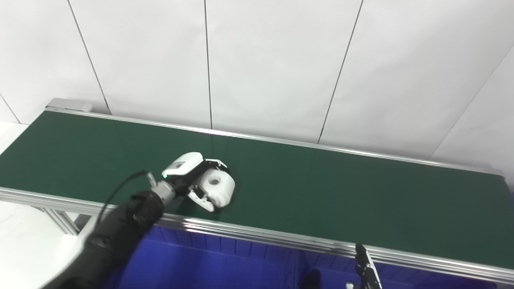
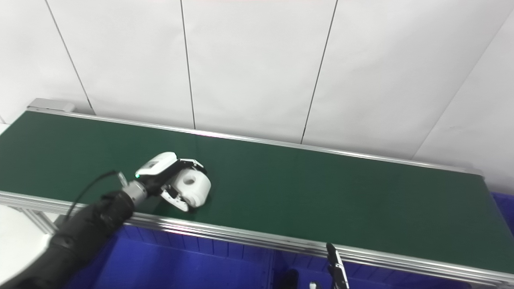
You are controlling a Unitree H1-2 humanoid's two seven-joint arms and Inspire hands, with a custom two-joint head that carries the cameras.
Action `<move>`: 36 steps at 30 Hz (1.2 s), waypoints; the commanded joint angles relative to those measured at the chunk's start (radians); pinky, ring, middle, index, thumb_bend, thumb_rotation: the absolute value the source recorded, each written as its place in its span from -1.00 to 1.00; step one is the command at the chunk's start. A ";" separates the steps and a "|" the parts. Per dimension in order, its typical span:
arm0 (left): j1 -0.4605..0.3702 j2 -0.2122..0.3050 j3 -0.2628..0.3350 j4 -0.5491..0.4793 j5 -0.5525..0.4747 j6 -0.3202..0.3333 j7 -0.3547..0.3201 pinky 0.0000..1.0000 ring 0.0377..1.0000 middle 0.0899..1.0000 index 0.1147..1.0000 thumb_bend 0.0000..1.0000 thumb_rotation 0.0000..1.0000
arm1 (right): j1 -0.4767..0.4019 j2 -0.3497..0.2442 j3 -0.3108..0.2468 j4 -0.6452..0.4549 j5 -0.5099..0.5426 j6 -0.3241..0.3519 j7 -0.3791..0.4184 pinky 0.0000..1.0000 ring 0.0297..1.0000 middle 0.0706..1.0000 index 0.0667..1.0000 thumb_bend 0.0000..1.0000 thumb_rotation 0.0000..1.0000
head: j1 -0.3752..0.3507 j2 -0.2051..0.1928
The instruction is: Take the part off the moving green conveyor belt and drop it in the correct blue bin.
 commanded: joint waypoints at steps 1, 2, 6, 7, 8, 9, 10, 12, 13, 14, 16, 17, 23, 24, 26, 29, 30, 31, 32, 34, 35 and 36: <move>-0.039 -0.006 -0.006 -0.007 0.007 -0.056 0.073 -0.08 -0.21 -0.08 -0.07 0.00 -1.00 | -0.001 0.008 -0.003 -0.024 -0.006 -0.049 0.003 0.96 0.96 0.94 0.91 0.45 0.67 | 0.001 -0.001; -0.039 -0.009 -0.014 -0.009 -0.003 -0.058 0.087 -0.09 -0.22 -0.08 -0.07 0.00 -1.00 | -0.001 0.009 -0.004 -0.024 -0.009 -0.050 0.002 0.96 0.96 0.94 0.91 0.45 0.67 | -0.002 0.001; -0.031 -0.006 -0.025 -0.045 -0.048 -0.059 0.094 -0.13 -0.23 -0.08 -0.06 -0.01 -1.00 | -0.001 0.017 -0.006 -0.027 -0.018 -0.052 0.000 0.94 0.96 0.92 0.90 0.46 0.70 | -0.012 0.014; -0.026 -0.003 -0.024 -0.061 -0.059 -0.059 0.091 -0.14 -0.24 -0.09 -0.04 -0.01 -1.00 | -0.001 0.020 -0.006 -0.028 -0.016 -0.051 0.001 0.94 0.96 0.92 0.90 0.47 0.69 | -0.012 0.014; -0.018 0.000 -0.016 -0.083 -0.075 -0.059 0.082 -0.15 -0.25 -0.09 -0.03 -0.01 -1.00 | 0.001 0.024 -0.006 -0.035 -0.019 -0.046 0.000 0.94 0.96 0.92 0.90 0.47 0.68 | -0.027 0.025; 0.000 0.002 -0.002 -0.125 -0.094 -0.058 0.071 -0.15 -0.24 -0.09 -0.04 -0.01 -1.00 | 0.003 0.028 -0.005 -0.041 -0.026 -0.043 -0.002 0.94 0.96 0.92 0.90 0.46 0.69 | -0.038 0.032; 0.013 0.004 0.009 -0.155 -0.108 -0.058 0.062 -0.14 -0.24 -0.10 -0.04 -0.01 -1.00 | 0.006 0.031 -0.005 -0.048 -0.032 -0.041 -0.003 0.93 0.95 0.92 0.90 0.45 0.69 | -0.049 0.039; 0.058 0.007 0.038 -0.253 -0.151 -0.057 0.038 -0.14 -0.24 -0.10 -0.04 -0.01 -1.00 | 0.009 0.036 -0.003 -0.061 -0.054 -0.037 -0.008 0.91 0.95 0.92 0.89 0.45 0.72 | -0.084 0.061; 0.083 0.007 0.051 -0.305 -0.173 -0.055 0.023 -0.14 -0.23 -0.10 -0.05 -0.01 -1.00 | 0.011 0.040 -0.002 -0.070 -0.061 -0.032 -0.009 0.90 0.95 0.92 0.89 0.47 0.74 | -0.111 0.077; 0.112 0.006 0.065 -0.363 -0.204 -0.048 -0.002 -0.15 -0.23 -0.10 -0.05 -0.01 -1.00 | 0.013 0.044 0.000 -0.082 -0.065 -0.022 -0.007 0.89 0.94 0.92 0.89 0.49 0.75 | -0.127 0.086; 0.166 0.010 0.083 -0.467 -0.256 -0.033 -0.054 -0.14 -0.21 -0.10 -0.06 0.00 -1.00 | 0.017 0.058 0.005 -0.107 -0.073 -0.004 -0.005 0.89 0.94 0.92 0.90 0.47 0.73 | -0.192 0.112; 0.190 0.012 0.088 -0.506 -0.270 -0.038 -0.070 -0.14 -0.21 -0.10 -0.06 0.00 -1.00 | 0.018 0.065 0.008 -0.118 -0.078 0.004 -0.005 0.89 0.93 0.91 0.90 0.47 0.72 | -0.245 0.128; 0.335 0.015 0.063 -0.653 -0.364 -0.054 -0.171 -0.14 -0.22 -0.10 -0.04 -0.01 -1.00 | 0.015 0.103 0.032 -0.175 -0.109 0.073 -0.001 0.91 0.93 0.92 0.91 0.48 0.75 | -0.370 0.174; 0.356 0.010 0.059 -0.668 -0.363 -0.052 -0.183 -0.16 -0.23 -0.11 -0.03 -0.01 -1.00 | 0.017 0.109 0.033 -0.183 -0.119 0.088 -0.004 0.89 0.92 0.92 0.90 0.53 0.76 | -0.370 0.174; 0.401 -0.005 0.046 -0.689 -0.339 -0.049 -0.196 -0.19 -0.24 -0.12 -0.03 -0.01 -1.00 | 0.021 0.113 0.035 -0.202 -0.150 0.109 -0.009 0.87 0.91 0.92 0.90 0.53 0.79 | -0.384 0.190; 0.439 -0.012 0.015 -0.685 -0.284 -0.057 -0.206 -0.26 -0.27 -0.12 -0.02 -0.01 -1.00 | 0.032 0.115 0.040 -0.229 -0.162 0.129 -0.003 0.87 0.91 0.92 0.91 0.50 0.80 | -0.381 0.204; 0.449 -0.010 -0.005 -0.674 -0.260 -0.058 -0.217 -0.19 -0.24 -0.11 -0.04 -0.01 -1.00 | 0.035 0.115 0.042 -0.236 -0.161 0.135 0.000 0.88 0.92 0.91 0.91 0.48 0.78 | -0.381 0.204; 0.456 -0.006 -0.022 -0.667 -0.241 -0.058 -0.225 -0.18 -0.24 -0.11 -0.03 -0.01 -1.00 | 0.039 0.115 0.044 -0.241 -0.160 0.138 0.001 0.89 0.92 0.91 0.91 0.47 0.77 | -0.365 0.201; 0.460 -0.002 -0.035 -0.662 -0.224 -0.051 -0.244 -0.18 -0.24 -0.11 -0.03 -0.01 -1.00 | 0.041 0.115 0.046 -0.245 -0.157 0.141 0.003 0.89 0.92 0.91 0.91 0.46 0.77 | -0.365 0.201; 0.462 0.007 -0.050 -0.664 -0.193 -0.026 -0.278 -0.24 -0.28 -0.13 -0.01 -0.01 -1.00 | 0.045 0.110 0.050 -0.249 -0.152 0.143 0.007 0.88 0.93 0.92 0.91 0.46 0.77 | -0.351 0.198; 0.463 0.010 -0.055 -0.666 -0.180 -0.010 -0.296 -0.27 -0.29 -0.14 0.00 -0.01 -1.00 | 0.047 0.107 0.051 -0.251 -0.151 0.143 0.008 0.88 0.93 0.92 0.92 0.46 0.77 | -0.346 0.196; 0.464 0.013 -0.061 -0.670 -0.168 0.017 -0.318 -0.27 -0.30 -0.14 0.01 -0.02 -1.00 | 0.047 0.104 0.051 -0.250 -0.149 0.140 0.010 0.88 0.93 0.92 0.92 0.47 0.78 | -0.346 0.196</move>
